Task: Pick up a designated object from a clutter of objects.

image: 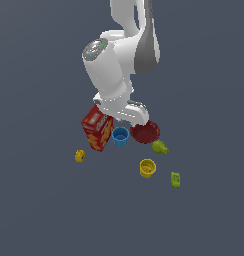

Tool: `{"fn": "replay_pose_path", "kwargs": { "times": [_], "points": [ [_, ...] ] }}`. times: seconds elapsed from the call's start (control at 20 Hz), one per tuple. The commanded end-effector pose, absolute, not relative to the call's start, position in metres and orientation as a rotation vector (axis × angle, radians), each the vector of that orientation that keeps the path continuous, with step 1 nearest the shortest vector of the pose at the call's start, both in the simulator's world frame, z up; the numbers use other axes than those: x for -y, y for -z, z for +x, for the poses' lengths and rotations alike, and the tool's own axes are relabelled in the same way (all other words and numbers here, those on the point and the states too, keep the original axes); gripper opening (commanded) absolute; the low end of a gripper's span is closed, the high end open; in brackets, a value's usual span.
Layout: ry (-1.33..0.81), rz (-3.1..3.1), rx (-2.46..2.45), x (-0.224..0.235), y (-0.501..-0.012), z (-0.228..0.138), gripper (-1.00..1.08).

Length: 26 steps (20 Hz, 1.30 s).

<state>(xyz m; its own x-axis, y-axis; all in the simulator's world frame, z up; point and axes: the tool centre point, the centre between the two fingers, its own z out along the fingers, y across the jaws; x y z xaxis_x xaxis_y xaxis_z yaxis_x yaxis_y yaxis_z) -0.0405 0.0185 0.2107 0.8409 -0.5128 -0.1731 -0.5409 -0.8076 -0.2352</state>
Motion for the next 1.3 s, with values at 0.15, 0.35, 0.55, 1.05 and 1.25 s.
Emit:
{"fn": "replay_pose_path", "kwargs": {
  "times": [0.15,0.35,0.55,1.05,1.25],
  "points": [
    [-0.190,-2.574,-1.115,-0.015,-0.176,-0.057,0.28],
    [-0.221,-2.437,-1.341,-0.009,-0.151,-0.073,0.28],
    [-0.247,-2.302,-1.548,-0.001,-0.129,-0.089,0.28],
    [-0.280,-2.074,-1.860,0.014,-0.097,-0.120,0.28],
    [-0.284,-2.039,-1.905,0.016,-0.093,-0.125,0.28]
  ]
}}
